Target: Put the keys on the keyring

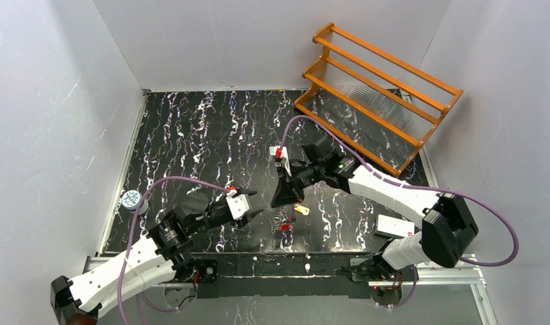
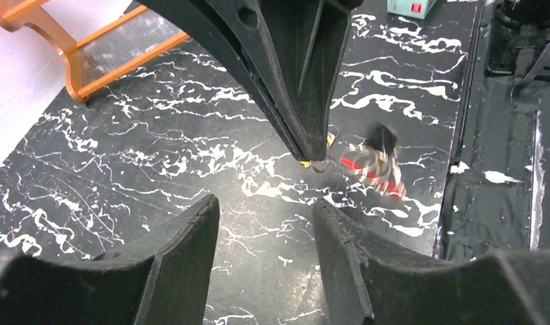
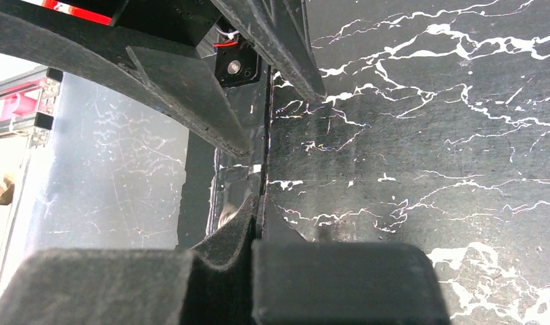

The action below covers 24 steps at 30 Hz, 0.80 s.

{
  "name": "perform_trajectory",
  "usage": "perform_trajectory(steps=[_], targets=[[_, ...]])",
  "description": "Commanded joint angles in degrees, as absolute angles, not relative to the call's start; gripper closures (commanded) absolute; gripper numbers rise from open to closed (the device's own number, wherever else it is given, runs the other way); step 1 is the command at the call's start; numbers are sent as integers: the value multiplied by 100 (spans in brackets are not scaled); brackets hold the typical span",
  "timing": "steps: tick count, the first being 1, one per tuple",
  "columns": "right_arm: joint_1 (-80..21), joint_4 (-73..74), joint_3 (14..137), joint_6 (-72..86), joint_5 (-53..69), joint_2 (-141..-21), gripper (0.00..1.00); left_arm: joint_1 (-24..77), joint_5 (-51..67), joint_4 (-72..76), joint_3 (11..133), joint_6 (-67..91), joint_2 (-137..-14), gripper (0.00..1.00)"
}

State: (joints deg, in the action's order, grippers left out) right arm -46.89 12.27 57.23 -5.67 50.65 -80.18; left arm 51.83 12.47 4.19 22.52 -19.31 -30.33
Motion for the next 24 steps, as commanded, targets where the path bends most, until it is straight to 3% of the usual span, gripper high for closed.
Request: perform_trajectory(steps=[1,12,24], targets=[[-4667,1180,5984,-418,5116,-7805,99,5164,1391,797,2497,-1800,-3137,50],[-4665,985,5964,-220,5058,-7598,99,5161,2070,1951,2218,-1246,-3929,73],[-4666,795,5948,-115,4979,-7489,99,5159,2214,2364,2013,-968,-3954,73]])
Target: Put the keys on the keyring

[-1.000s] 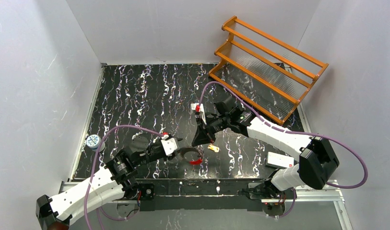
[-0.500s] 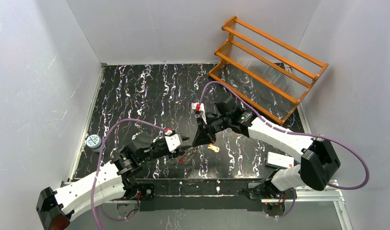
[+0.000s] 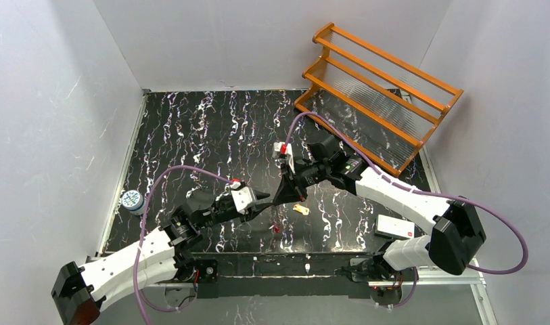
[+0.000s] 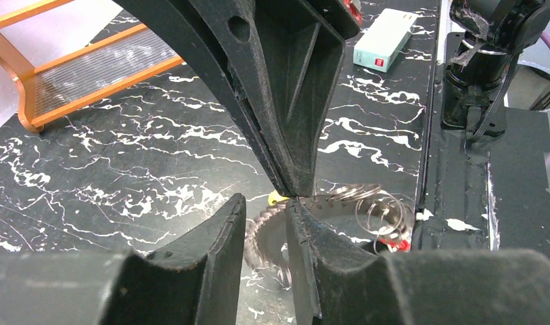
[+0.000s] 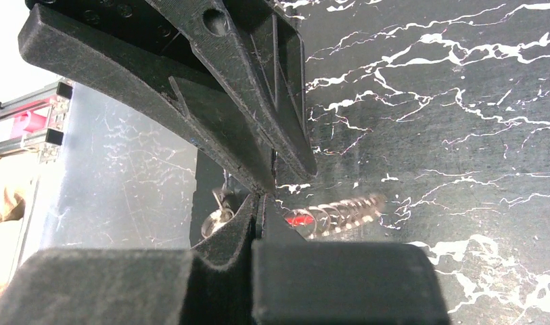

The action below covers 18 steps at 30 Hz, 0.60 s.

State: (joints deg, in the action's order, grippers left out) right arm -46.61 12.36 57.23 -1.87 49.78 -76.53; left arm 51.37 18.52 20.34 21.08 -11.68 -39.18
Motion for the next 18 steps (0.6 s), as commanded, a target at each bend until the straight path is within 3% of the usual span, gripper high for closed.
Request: perform_trajectory(steps=[1,12,18], targets=[[-4666,785,5946,-114,4961,-7488,99,5163,2239,2365,2013,-968,-3966,72],[-4665,731,5944,-132,4804,-7399,99,5165,1724,1497,2109,-1161,-3468,67],[-4663,686,5950,-123,4835,-7374,99,5159,1921,1839,1986,-953,-3436,67]])
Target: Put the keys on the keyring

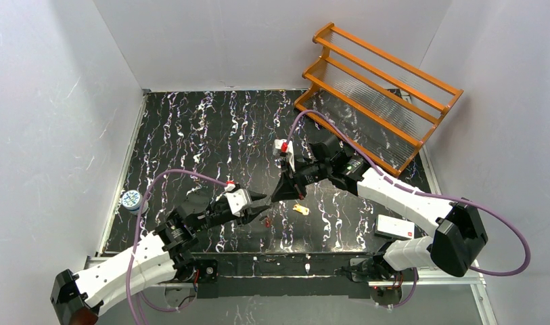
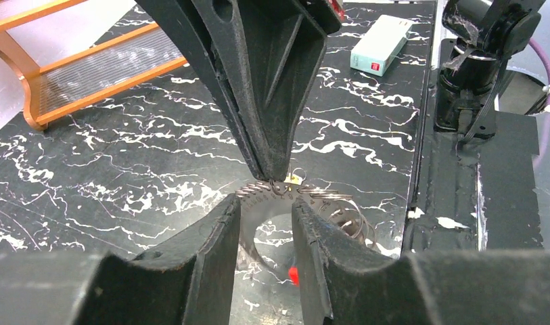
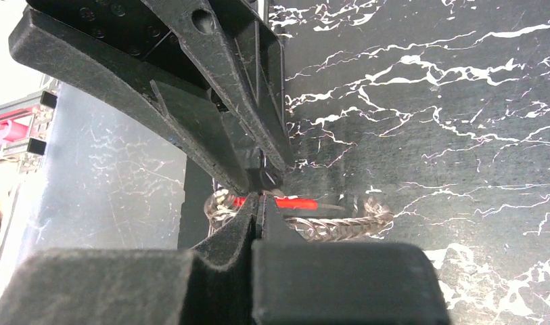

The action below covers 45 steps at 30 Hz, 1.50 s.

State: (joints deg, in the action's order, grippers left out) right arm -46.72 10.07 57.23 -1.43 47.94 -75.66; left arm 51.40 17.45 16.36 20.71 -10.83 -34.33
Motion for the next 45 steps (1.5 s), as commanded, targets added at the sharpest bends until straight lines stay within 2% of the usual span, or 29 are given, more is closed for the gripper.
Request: perform_trajectory(steps=[1,9,17,20,25,29,31,34,37,38,39,40,42,45], targets=[[-4665,683,5945,-123,4841,-7374,99,5159,1972,1969,1960,-897,-3489,67],[-4666,676,5951,-123,4878,-7356,99,5159,2112,2635,1889,-664,-3942,68],[-4667,677,5934,-140,4876,-7348,99,5159,2090,3084,1678,-431,-3823,73],[-4667,677,5937,-141,4893,-7349,99,5164,2074,3135,1650,-407,-3821,81],[-4667,667,5933,-141,4881,-7324,99,5159,2113,3125,1674,-442,-3979,100],[-4667,654,5930,-141,4825,-7270,99,5159,2164,3020,1734,-529,-4014,100],[-4663,650,5925,-141,4810,-7261,99,5166,2084,2877,1793,-578,-3976,95],[-4667,638,5926,-133,4816,-7259,99,5160,1943,2833,1802,-587,-3877,100],[-4667,598,5915,-94,4802,-7269,99,5159,1866,2791,1822,-571,-3837,100],[-4666,591,5921,-89,4731,-7250,96,5166,1850,2735,1846,-583,-3828,100],[-4667,587,5910,-95,4653,-7224,85,5160,1828,2660,1864,-621,-3801,100],[-4666,578,5906,-116,4545,-7163,69,5159,1799,2544,1896,-681,-3748,100],[-4667,530,5849,-198,4273,-6998,50,5155,1738,2292,1977,-836,-3660,100],[-4667,242,5618,-319,3873,-6631,38,5160,1652,1723,2202,-1196,-3506,100]])
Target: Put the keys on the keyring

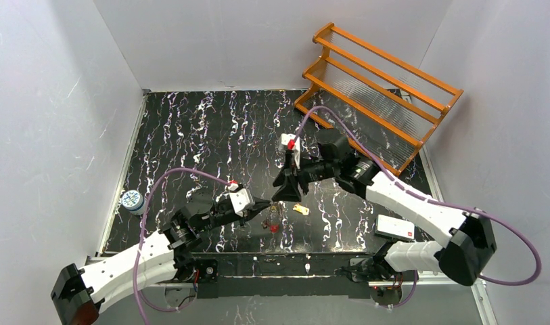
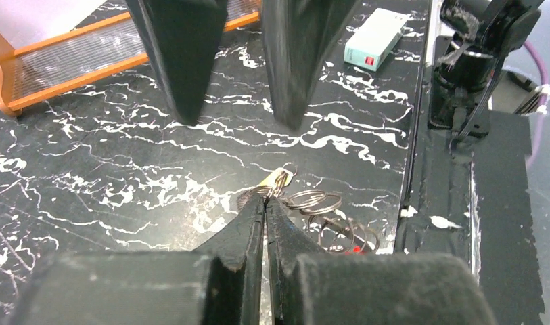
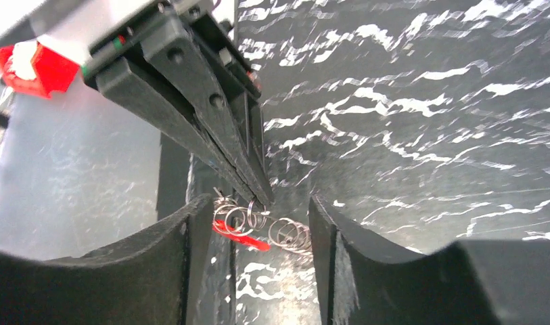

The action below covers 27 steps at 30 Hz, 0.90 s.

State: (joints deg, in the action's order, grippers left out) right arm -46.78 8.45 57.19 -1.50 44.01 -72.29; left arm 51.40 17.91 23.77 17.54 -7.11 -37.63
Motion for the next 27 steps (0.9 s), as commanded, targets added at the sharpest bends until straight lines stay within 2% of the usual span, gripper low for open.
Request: perform_trajectory(steps=[1,3,6,8,13,19,21,25,27], targets=[[-4666,102,5510,-320,3751,-6492,34,5159,1633,1533,2285,-1335,-3474,100],[-4666,-296,5263,-322,3584,-6285,33,5160,1630,1206,2447,-1626,-3413,100],[-4667,-762,4964,-451,3741,-6041,26,5159,1679,882,2649,-2011,-3344,100],[-4666,-1090,4783,-486,3904,-5948,26,5165,1686,739,2760,-2254,-3315,100],[-4682,-1321,4835,-430,4302,-6195,41,5164,1717,659,2936,-2406,-3328,100],[-4906,-1300,4958,-514,4189,-6445,68,5160,1701,667,3044,-2243,-3431,100],[-4985,-1254,4970,-611,4132,-6482,69,5160,1654,676,3053,-2167,-3453,100],[-5093,-1055,5000,-758,3966,-6533,60,5160,1622,735,3059,-2073,-3484,100],[-5150,-970,5011,-816,3871,-6558,59,5159,1613,755,3059,-2044,-3489,100]])
